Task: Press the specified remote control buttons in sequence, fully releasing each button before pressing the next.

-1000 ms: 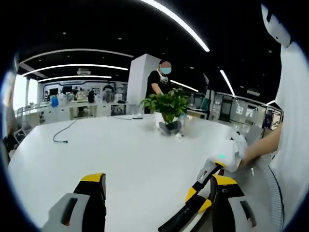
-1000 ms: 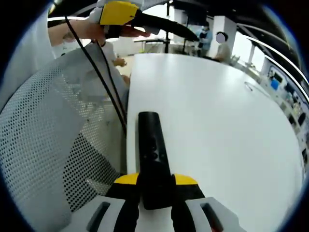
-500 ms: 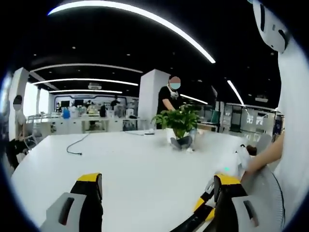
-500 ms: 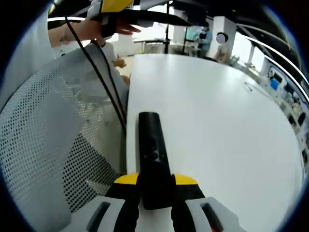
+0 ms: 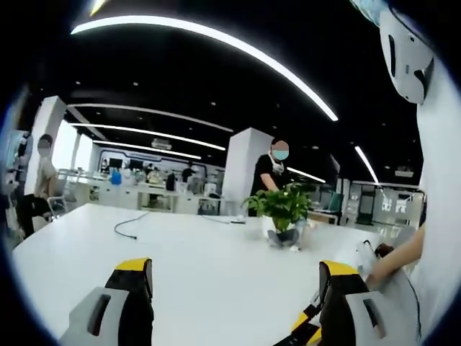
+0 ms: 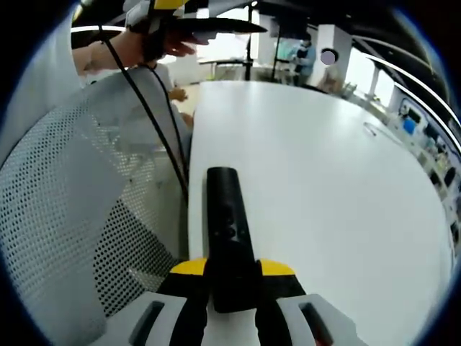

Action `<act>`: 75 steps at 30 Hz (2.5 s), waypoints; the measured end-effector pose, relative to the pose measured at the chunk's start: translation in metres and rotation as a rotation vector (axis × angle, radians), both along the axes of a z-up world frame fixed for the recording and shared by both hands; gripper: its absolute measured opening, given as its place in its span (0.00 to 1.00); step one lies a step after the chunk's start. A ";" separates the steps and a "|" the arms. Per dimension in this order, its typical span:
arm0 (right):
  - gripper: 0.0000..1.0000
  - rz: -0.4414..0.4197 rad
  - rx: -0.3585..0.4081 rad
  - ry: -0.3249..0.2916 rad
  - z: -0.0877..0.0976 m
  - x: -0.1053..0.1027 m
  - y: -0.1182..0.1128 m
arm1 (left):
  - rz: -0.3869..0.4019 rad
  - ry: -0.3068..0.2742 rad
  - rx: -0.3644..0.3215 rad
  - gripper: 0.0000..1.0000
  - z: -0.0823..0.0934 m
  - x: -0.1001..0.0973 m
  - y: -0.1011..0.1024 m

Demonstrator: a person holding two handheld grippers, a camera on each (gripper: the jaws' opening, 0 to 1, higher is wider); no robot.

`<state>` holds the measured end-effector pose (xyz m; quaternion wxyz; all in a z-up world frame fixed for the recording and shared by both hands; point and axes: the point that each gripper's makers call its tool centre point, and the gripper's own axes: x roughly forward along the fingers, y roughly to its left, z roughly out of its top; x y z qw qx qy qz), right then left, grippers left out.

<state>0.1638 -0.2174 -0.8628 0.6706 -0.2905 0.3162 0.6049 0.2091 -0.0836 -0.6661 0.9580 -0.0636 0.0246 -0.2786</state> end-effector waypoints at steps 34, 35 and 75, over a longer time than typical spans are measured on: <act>0.22 -0.019 0.007 0.001 -0.001 0.001 0.002 | -0.067 0.057 0.193 1.00 -0.020 -0.012 0.005; 0.22 -0.018 0.005 0.000 -0.001 0.002 0.002 | -0.063 0.049 0.201 1.00 -0.019 -0.011 0.006; 0.21 0.069 -0.131 0.005 -0.002 0.016 0.005 | -0.001 0.046 0.190 0.97 -0.053 -0.001 0.008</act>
